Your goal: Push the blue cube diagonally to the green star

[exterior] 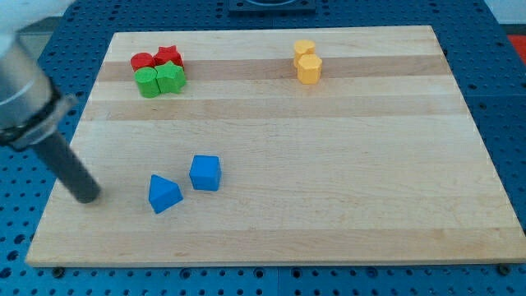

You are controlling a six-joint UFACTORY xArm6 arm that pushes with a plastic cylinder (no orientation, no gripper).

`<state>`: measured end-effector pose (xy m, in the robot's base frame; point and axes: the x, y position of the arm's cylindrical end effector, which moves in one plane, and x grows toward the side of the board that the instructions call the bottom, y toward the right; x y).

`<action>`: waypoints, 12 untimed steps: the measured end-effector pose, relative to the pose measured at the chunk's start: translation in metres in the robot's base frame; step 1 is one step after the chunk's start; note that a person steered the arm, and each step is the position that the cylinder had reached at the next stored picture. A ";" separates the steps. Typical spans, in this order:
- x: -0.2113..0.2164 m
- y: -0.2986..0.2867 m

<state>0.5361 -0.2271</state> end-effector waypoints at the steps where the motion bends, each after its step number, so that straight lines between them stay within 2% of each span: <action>1: -0.020 0.064; 2: -0.044 0.130; 3: -0.044 0.208; 4: -0.044 0.215; 5: -0.041 0.177; 6: -0.025 0.168; 7: -0.003 0.200; 9: -0.006 0.313; 10: 0.015 0.299; 11: 0.060 0.295; 12: 0.083 0.332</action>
<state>0.6188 0.1049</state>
